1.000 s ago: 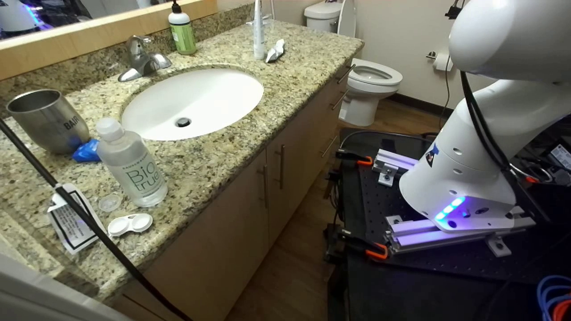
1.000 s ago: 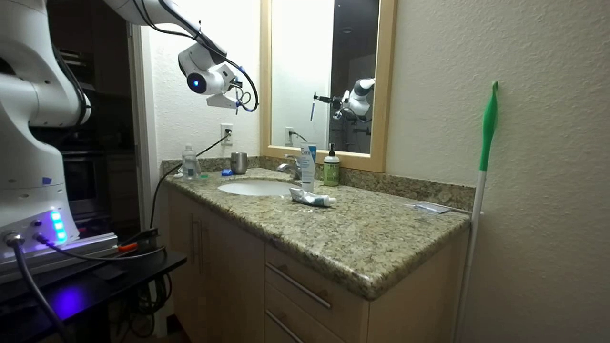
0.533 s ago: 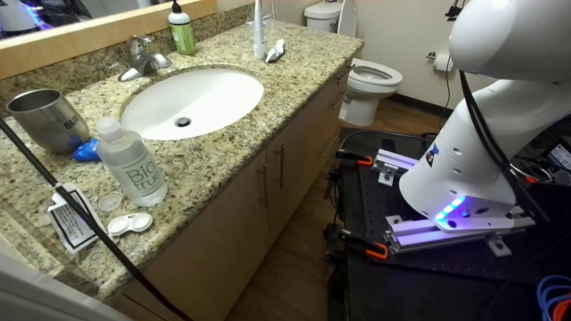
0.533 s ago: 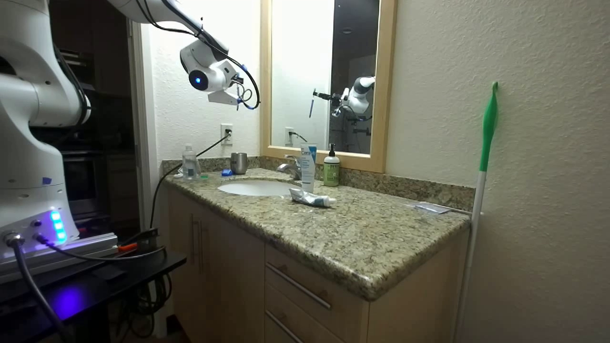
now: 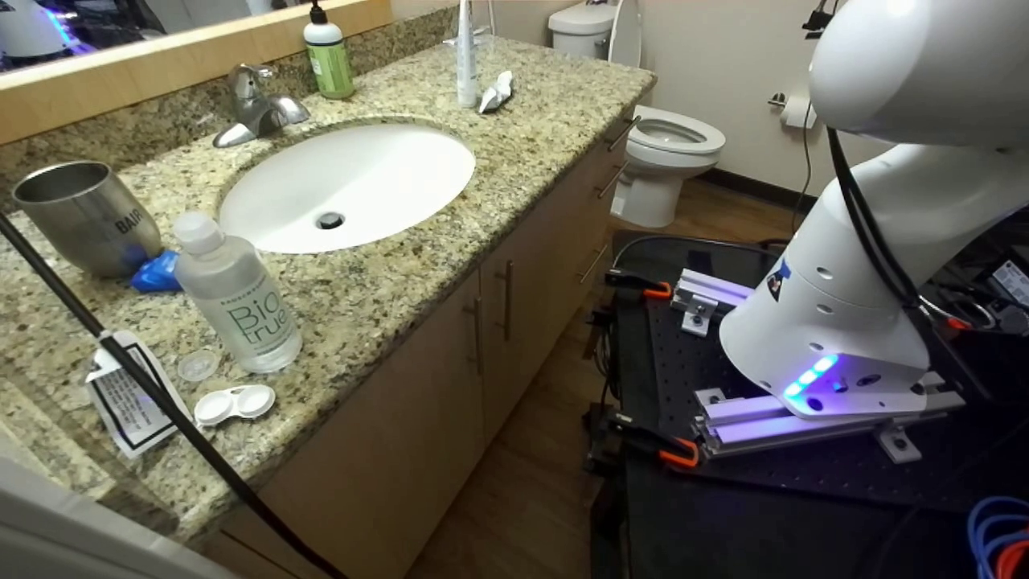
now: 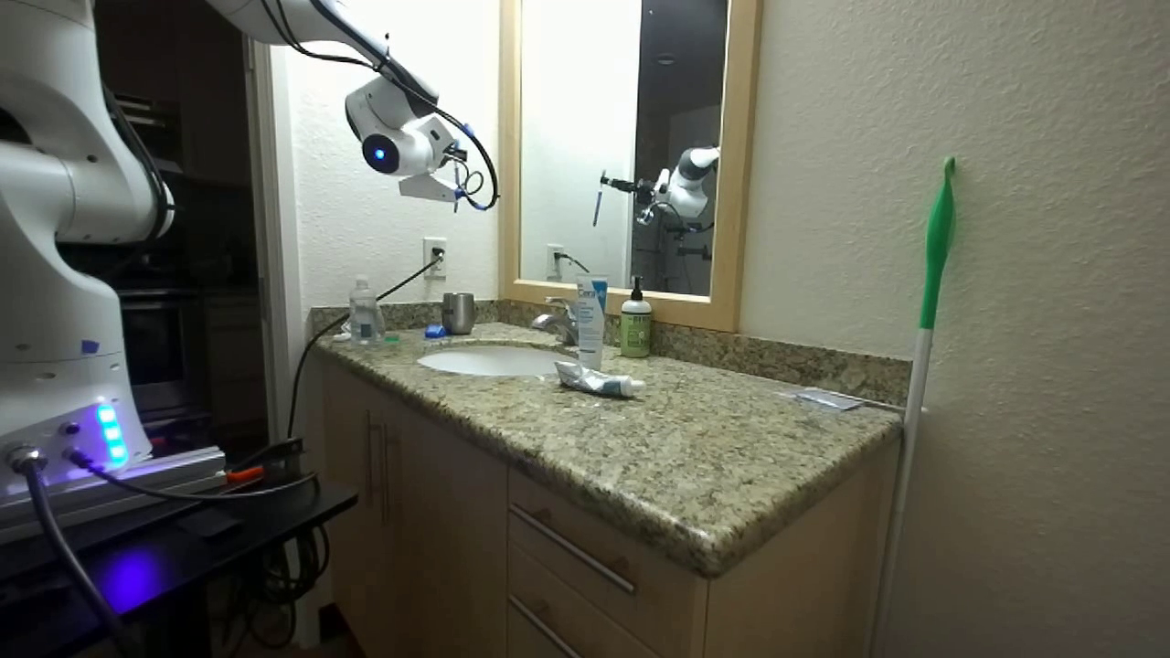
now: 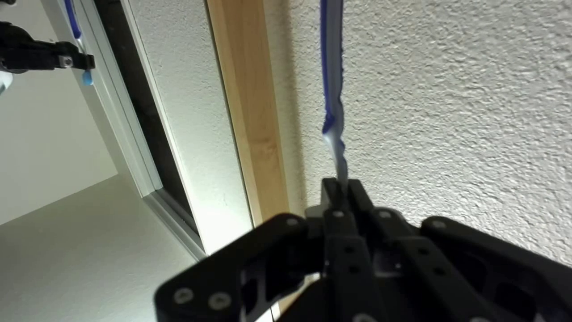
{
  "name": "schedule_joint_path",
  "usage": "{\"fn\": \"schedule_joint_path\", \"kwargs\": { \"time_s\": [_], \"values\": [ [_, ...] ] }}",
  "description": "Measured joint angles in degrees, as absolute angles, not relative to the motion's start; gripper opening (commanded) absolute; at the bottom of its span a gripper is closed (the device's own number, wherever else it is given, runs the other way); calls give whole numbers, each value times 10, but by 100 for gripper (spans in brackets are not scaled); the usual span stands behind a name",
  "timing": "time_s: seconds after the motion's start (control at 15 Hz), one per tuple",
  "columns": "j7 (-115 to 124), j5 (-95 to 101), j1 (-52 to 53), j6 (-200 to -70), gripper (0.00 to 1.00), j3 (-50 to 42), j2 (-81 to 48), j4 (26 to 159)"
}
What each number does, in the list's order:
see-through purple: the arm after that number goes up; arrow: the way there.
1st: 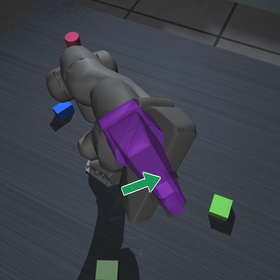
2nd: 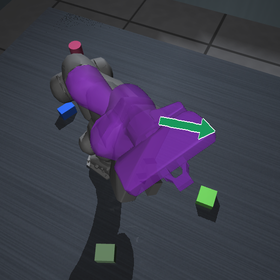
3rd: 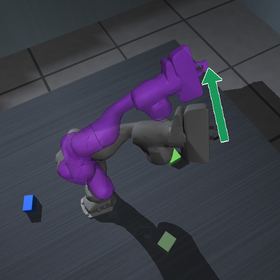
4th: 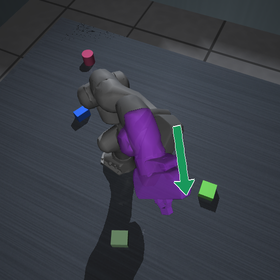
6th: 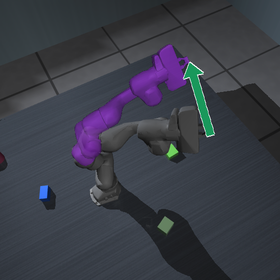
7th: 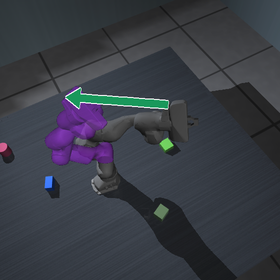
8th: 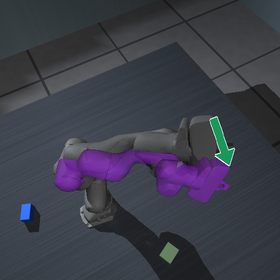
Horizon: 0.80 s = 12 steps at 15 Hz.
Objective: Pick the toothbrush and put it in the cup
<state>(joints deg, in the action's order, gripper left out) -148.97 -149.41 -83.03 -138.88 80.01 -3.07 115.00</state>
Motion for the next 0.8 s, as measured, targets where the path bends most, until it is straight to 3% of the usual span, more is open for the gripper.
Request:
{"fn": "schedule_joint_path", "kwargs": {
  "time_s": [0.47, 0.67, 0.8],
  "values": [
    [-1490, -1494, -831, -1388, 1, 792, -25, 1165],
    [-1490, -1491, -742, -1368, 1, 672, 14, 1221],
    [-1490, -1491, -729, -1366, 1, 660, 25, 1250]
  ]
}}
